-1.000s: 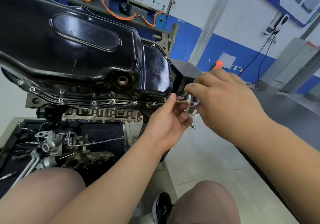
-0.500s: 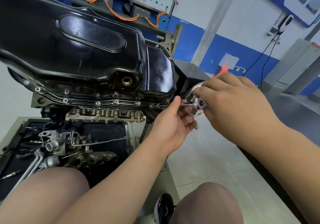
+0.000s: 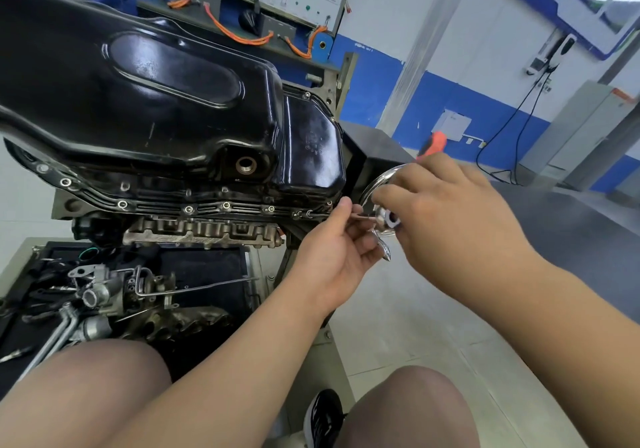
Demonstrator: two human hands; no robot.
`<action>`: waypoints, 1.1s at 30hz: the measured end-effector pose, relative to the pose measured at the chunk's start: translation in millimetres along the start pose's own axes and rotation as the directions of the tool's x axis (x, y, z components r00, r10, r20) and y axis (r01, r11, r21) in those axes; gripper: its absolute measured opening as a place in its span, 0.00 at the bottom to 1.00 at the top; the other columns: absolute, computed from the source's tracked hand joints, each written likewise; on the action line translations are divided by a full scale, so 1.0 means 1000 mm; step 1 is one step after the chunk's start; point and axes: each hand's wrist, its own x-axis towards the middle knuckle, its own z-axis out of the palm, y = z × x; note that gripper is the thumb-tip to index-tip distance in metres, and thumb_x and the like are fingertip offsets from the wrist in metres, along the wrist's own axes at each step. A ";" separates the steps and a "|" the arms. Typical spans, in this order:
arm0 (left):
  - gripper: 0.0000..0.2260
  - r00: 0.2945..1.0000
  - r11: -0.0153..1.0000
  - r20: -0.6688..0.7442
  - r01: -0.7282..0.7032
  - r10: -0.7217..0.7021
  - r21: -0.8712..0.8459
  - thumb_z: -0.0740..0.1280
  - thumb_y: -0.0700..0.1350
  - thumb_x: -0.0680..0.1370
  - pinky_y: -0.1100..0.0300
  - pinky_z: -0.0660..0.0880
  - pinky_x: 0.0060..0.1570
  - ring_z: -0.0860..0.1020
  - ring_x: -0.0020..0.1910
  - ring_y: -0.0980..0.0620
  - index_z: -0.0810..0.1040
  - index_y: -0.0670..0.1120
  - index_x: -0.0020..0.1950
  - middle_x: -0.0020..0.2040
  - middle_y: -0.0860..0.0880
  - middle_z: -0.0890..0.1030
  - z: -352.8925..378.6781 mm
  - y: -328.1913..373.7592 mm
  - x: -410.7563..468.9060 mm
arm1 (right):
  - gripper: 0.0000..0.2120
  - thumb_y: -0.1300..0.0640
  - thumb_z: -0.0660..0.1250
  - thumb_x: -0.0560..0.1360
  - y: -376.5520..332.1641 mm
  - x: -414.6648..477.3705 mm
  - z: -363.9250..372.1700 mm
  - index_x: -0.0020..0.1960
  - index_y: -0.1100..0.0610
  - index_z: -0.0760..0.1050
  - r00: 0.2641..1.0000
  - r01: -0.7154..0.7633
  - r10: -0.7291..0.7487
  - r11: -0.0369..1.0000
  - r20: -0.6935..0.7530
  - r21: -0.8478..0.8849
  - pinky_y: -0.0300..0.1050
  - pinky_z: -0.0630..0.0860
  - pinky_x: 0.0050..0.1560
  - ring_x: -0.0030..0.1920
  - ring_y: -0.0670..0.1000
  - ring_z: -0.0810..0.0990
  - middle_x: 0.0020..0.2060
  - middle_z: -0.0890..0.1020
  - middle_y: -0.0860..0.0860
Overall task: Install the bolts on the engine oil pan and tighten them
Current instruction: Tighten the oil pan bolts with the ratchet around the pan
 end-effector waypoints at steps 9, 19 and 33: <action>0.15 1.000 0.998 -0.024 -0.006 0.005 -0.061 0.60 0.50 0.81 0.63 0.77 0.32 0.78 0.30 0.53 0.72 0.45 0.36 0.31 0.48 0.78 0.000 0.001 0.000 | 0.31 0.28 0.43 0.68 -0.024 -0.002 -0.005 0.29 0.54 0.65 0.922 -0.329 0.269 0.924 0.278 0.195 0.41 0.57 0.24 0.25 0.48 0.66 0.25 0.69 0.48; 0.12 1.000 0.999 -0.001 -0.018 0.018 -0.045 0.58 0.53 0.81 0.60 0.71 0.38 0.71 0.29 0.55 0.74 0.47 0.46 0.35 0.49 0.73 0.001 0.000 0.001 | 0.12 0.54 0.65 0.70 -0.010 -0.001 -0.007 0.52 0.54 0.81 0.999 -0.049 0.048 0.995 0.018 0.091 0.54 0.71 0.52 0.48 0.60 0.77 0.43 0.80 0.53; 0.12 0.999 0.998 0.021 -0.043 0.044 -0.043 0.59 0.53 0.80 0.59 0.67 0.39 0.68 0.23 0.56 0.74 0.47 0.44 0.28 0.52 0.72 -0.001 -0.002 0.005 | 0.13 0.59 0.70 0.67 -0.005 0.006 -0.012 0.51 0.52 0.82 0.999 -0.047 0.049 0.995 -0.022 0.087 0.55 0.71 0.53 0.52 0.60 0.76 0.49 0.81 0.53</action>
